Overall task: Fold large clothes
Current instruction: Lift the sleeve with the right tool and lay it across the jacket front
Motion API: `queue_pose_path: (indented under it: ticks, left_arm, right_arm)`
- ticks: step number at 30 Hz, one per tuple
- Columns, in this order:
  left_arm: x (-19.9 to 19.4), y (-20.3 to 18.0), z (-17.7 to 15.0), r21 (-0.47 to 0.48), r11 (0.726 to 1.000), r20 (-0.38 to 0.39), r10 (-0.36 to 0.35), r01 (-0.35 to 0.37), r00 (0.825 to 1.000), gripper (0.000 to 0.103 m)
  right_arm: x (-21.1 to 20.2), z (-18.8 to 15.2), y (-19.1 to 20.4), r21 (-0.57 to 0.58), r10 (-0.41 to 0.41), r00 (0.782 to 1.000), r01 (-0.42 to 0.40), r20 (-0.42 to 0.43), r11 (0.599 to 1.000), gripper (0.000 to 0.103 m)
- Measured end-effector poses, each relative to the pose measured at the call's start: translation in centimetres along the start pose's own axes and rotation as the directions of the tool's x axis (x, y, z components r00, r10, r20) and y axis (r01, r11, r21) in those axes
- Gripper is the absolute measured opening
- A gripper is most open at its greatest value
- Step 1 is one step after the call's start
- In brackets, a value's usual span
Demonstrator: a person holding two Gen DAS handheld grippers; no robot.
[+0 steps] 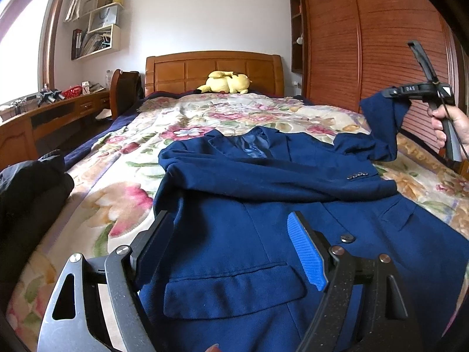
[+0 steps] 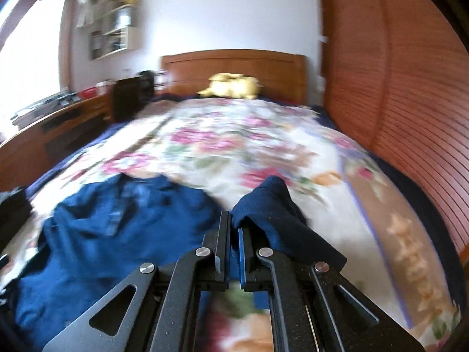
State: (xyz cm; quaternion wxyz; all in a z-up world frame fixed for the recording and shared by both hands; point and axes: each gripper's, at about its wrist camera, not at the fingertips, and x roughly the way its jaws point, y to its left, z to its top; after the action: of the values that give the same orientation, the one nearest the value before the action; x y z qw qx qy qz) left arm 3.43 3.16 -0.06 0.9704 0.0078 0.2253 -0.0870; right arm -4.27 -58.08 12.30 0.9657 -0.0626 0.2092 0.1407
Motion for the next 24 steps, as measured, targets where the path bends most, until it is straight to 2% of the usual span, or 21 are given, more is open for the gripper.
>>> queue_pose_path:
  ticks: [7,19,24]
  left_arm:
    - [-1.5,1.5,0.5,-0.014,1.0,0.009,-0.001,0.001,1.0,0.081]
    - [-3.1,3.4,0.7,-0.026,0.999,0.03,0.024,-0.023,0.999,0.081]
    - [-3.5,3.8,0.7,-0.026,0.999,0.034,0.032,-0.031,0.999,0.081]
  right_arm:
    - [-3.5,0.7,9.3,-0.13,0.127,0.992,-0.124,0.017,0.984,0.004]
    - [-4.7,1.8,14.2,-0.24,0.231,0.973,-0.223,0.004,0.945,0.004]
    - [-4.1,1.0,14.8,-0.225,0.274,0.96,-0.279,-0.055,0.933,0.004]
